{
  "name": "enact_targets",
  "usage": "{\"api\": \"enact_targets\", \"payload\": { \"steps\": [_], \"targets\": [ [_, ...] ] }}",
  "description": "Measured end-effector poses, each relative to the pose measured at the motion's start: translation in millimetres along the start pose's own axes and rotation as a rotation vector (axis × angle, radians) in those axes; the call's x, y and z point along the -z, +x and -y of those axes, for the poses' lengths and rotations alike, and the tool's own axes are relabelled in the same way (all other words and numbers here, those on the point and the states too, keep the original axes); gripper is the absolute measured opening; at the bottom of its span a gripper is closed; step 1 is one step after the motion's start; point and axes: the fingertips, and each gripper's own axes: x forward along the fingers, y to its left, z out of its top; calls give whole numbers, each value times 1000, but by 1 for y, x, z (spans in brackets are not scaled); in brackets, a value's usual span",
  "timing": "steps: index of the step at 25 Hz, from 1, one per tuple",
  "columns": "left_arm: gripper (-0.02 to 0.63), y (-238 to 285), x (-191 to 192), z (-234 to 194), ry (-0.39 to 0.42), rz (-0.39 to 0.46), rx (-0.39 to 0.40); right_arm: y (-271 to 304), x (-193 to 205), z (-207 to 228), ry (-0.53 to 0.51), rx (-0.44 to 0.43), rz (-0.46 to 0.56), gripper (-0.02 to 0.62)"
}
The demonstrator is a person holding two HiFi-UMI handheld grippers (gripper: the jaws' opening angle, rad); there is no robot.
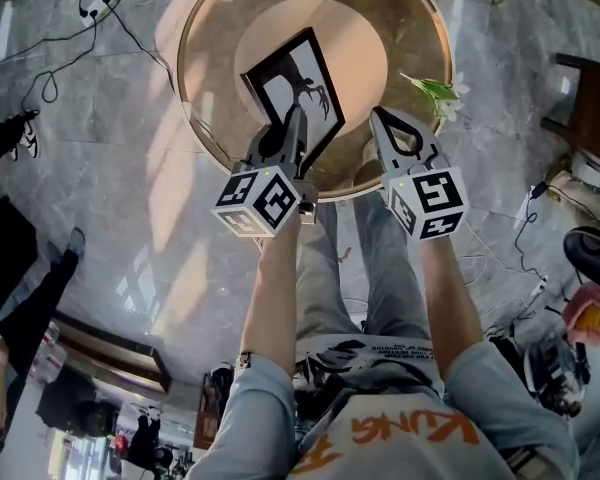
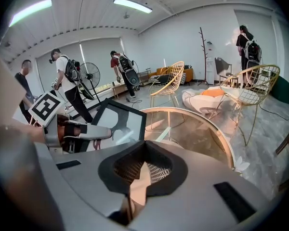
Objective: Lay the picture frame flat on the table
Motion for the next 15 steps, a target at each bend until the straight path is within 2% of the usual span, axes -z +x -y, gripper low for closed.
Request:
{"api": "enact_targets", "payload": {
  "steps": [2, 9, 15],
  "targets": [
    [26, 8, 2, -2, -40, -1, 28, 1, 5, 1, 0, -3, -5, -3],
    [26, 35, 6, -20, -101, -71, 101, 18, 14, 0, 12, -5, 1, -3],
    [26, 44, 13, -32, -220, -64, 146, 23, 26, 2, 34, -10, 1, -3]
  ]
}}
